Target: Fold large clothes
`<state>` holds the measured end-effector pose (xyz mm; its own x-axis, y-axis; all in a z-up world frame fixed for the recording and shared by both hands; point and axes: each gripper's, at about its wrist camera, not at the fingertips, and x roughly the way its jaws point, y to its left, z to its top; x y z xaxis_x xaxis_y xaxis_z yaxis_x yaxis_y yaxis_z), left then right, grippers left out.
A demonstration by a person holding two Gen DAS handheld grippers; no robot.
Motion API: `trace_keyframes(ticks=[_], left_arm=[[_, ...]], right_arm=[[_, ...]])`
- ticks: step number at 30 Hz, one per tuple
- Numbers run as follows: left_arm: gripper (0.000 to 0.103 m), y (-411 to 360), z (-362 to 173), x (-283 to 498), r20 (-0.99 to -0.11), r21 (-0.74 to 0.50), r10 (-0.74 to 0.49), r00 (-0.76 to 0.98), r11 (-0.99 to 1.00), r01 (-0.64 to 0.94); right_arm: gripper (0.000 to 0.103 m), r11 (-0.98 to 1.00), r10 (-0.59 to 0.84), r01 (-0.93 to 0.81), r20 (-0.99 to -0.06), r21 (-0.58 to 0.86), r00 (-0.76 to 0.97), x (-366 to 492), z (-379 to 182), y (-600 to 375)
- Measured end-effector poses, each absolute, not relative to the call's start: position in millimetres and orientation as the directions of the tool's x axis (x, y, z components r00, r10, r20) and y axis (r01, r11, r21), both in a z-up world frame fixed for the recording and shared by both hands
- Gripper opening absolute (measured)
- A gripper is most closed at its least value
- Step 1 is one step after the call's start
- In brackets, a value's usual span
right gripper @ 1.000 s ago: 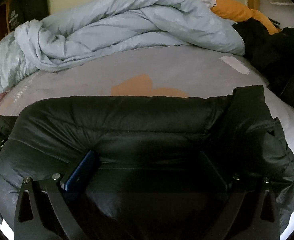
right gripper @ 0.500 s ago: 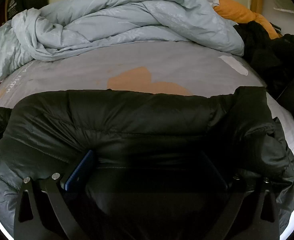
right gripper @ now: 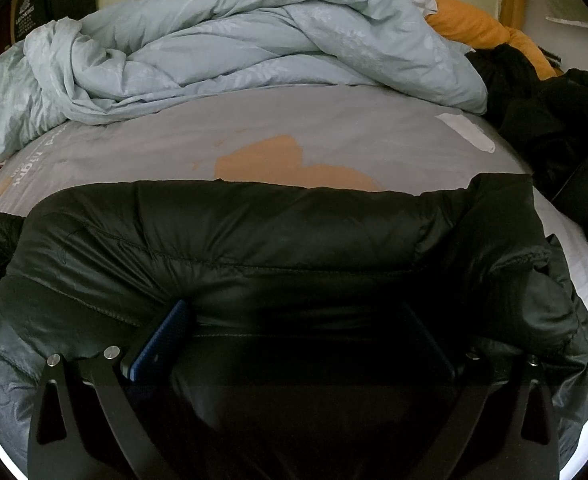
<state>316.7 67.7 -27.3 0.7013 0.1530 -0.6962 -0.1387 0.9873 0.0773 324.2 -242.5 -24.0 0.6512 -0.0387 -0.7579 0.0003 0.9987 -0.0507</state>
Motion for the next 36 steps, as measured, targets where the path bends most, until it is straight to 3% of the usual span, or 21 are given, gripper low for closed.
trace_keyframes(ticks=[1,4,5,8,11,14,17,19,23,25,27,30,36], left_arm=[[0.06,75,-16,304,-0.659,0.028,0.134,0.74,0.988,-0.154],[0.056,94,28,239,-0.461,-0.249,-0.042,0.886,0.965,-0.084],[0.053,90,41,222,-0.41,-0.281,-0.094,0.907,0.959,-0.027],[0.034,46,75,185,-0.354,-0.144,-0.155,0.922,0.983,0.11],[0.022,-4,82,177,-0.435,-0.094,-0.231,0.87,0.973,0.212],[0.012,-38,60,196,-0.56,-0.211,-0.333,0.758,0.943,0.258],[0.006,-60,24,219,-0.663,-0.211,-0.295,0.688,0.956,0.206],[0.006,-58,0,231,-0.685,-0.222,-0.262,0.68,0.964,0.148],[0.006,-51,-19,239,-0.679,-0.319,-0.326,0.658,0.938,0.135],[0.007,-44,-23,243,-0.67,-0.382,-0.372,0.643,0.915,0.131],[0.007,-42,-23,243,-0.664,-0.395,-0.383,0.643,0.909,0.133],[0.007,-42,-24,243,-0.664,-0.391,-0.379,0.644,0.911,0.133],[0.007,-40,-25,243,-0.661,-0.396,-0.382,0.646,0.909,0.132]], right_arm=[[0.103,0.999,-0.04,0.0,-0.758,-0.053,0.651,324,-24,-242],[0.103,0.999,-0.039,-0.001,-0.757,-0.052,0.652,324,-24,-243],[0.103,0.999,-0.039,-0.002,-0.757,-0.053,0.652,324,-24,-242],[0.103,0.999,-0.037,-0.002,-0.756,-0.05,0.654,325,-24,-243],[0.103,0.999,-0.033,0.0,-0.753,-0.044,0.658,324,-24,-243],[0.103,0.999,-0.033,0.001,-0.751,-0.042,0.66,324,-24,-244],[0.103,0.999,-0.032,0.002,-0.75,-0.042,0.661,325,-24,-244],[0.103,0.999,-0.034,0.002,-0.75,-0.043,0.66,324,-25,-244],[0.103,0.997,-0.062,0.005,-0.74,-0.079,0.67,321,-21,-239],[0.097,0.998,-0.03,-0.018,-0.749,-0.057,0.662,317,-13,-243],[0.072,1.0,0.017,-0.02,-0.757,0.006,0.653,311,2,-253],[0.047,0.984,0.141,-0.013,-0.731,0.177,0.668,296,40,-266],[0.037,0.956,0.294,-0.16,-0.772,0.247,0.563,295,74,-229]])
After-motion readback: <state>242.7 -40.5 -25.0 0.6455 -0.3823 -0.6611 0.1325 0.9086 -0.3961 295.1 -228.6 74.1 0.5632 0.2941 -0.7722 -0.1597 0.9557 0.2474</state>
